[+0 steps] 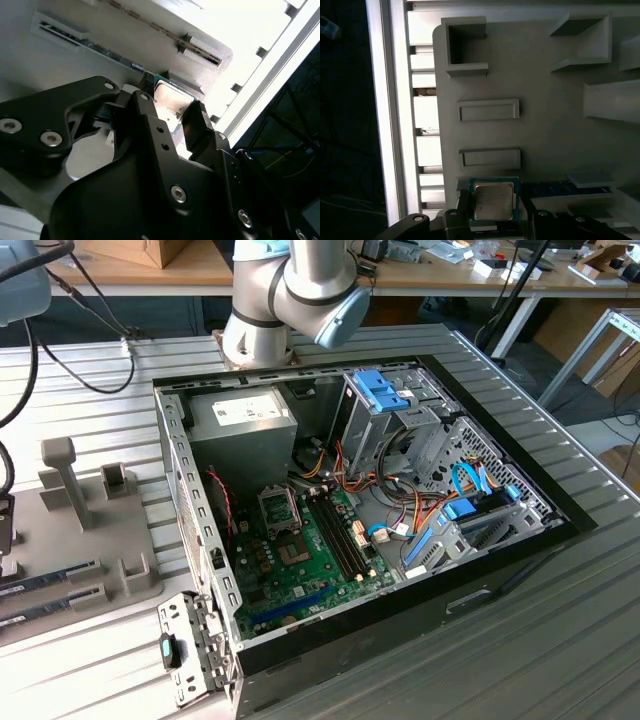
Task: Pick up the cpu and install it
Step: 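Pick up the cpu and move it towards the insertion slot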
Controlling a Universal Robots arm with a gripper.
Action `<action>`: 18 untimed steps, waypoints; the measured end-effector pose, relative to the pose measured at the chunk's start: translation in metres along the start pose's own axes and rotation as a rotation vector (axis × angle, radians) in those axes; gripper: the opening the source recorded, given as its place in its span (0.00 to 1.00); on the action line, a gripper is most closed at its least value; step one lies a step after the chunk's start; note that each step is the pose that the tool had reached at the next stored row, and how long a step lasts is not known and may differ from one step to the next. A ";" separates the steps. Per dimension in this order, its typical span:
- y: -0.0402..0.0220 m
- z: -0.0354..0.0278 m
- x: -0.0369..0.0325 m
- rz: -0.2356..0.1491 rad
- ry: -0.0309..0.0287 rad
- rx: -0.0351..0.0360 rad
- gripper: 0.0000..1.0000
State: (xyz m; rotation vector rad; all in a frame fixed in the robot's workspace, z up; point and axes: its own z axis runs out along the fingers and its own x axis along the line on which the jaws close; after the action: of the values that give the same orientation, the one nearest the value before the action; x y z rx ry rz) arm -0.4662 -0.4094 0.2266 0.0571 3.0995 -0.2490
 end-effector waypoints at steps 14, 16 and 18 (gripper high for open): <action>-0.0015 0.0002 0.0000 -0.002 -0.0022 0.0630 0.47; -0.0023 0.0003 0.0000 -0.001 -0.0009 0.0282 0.47; -0.0032 0.0005 -0.0001 0.000 0.0006 -0.0099 0.47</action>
State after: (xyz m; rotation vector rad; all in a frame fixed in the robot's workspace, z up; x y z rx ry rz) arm -0.4662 -0.4126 0.2267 0.0566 3.1012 -0.2337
